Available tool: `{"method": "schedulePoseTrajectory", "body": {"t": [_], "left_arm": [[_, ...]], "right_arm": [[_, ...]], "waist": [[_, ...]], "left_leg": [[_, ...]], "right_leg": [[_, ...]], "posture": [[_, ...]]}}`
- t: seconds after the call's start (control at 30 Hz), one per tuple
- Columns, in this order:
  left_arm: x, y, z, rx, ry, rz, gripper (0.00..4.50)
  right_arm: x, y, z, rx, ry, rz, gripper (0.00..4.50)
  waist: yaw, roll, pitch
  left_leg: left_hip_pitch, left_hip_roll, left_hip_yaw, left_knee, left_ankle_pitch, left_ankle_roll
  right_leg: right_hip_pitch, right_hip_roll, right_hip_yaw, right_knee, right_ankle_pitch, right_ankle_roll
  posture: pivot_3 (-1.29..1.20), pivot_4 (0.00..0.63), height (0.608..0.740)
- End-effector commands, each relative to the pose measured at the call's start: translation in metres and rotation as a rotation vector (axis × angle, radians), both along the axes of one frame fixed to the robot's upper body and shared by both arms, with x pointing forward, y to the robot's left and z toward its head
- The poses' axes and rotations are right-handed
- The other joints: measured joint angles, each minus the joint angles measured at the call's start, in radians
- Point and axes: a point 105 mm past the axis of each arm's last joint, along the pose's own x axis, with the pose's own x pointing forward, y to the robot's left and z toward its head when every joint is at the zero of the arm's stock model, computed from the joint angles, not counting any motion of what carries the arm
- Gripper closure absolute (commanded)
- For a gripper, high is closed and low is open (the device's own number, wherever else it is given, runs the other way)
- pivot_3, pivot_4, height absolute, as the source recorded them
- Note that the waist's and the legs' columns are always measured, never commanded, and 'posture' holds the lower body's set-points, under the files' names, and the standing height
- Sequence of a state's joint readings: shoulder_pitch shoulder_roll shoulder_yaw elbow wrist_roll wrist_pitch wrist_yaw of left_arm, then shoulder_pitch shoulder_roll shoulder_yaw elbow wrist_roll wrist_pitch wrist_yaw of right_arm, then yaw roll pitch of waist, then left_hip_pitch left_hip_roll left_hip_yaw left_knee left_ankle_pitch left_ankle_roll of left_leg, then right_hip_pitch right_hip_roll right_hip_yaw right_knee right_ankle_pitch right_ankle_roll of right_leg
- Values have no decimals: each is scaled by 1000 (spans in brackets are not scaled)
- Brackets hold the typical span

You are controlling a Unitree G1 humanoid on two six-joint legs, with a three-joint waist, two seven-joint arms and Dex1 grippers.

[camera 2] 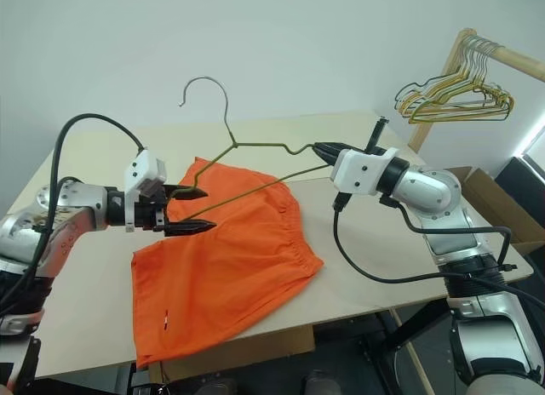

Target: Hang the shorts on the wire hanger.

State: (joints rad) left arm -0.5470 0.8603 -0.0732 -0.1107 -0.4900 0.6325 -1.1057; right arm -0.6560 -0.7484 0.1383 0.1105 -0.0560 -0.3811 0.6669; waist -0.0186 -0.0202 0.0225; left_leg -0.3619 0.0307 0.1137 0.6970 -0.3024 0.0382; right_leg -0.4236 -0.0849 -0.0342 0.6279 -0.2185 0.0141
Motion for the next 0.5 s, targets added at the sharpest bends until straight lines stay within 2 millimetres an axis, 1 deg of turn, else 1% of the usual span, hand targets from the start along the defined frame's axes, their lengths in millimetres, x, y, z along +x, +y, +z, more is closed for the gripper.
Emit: {"method": "schedulePoseTrajectory", "body": {"t": [0.03,0.23,0.3,0.33,0.5], "left_arm": [[2,-1,11,8,-50,-12,1836],[4,1,12,-3,-47,-8,3799],[4,1,11,-4,-46,-9,4393],[4,1,11,-7,-45,-10,4454],[7,2,8,11,-61,19,4454]], "right_arm": [[-7,-3,26,35,-84,9,4500],[-8,-6,24,22,-83,3,4500],[-8,-7,23,21,-82,3,4500],[-8,-7,23,20,-81,3,4500],[-13,-5,14,-35,-54,36,4500]], "waist": [[0,0,0],[-2,0,0],[-2,0,0],[-2,0,0],[-2,0,0]], "left_leg": [[0,0,0,0,0,0],[0,0,0,1,0,0],[0,0,0,1,0,0],[0,0,0,1,0,0],[0,0,0,1,0,1]], "right_leg": [[0,0,0,0,0,0],[0,0,0,0,0,0],[0,0,0,0,0,0],[0,0,0,0,0,0],[0,0,0,0,0,0]], "posture": [[-7,0,740],[-10,0,740],[-10,0,740],[-10,0,740],[-8,0,740]]}}
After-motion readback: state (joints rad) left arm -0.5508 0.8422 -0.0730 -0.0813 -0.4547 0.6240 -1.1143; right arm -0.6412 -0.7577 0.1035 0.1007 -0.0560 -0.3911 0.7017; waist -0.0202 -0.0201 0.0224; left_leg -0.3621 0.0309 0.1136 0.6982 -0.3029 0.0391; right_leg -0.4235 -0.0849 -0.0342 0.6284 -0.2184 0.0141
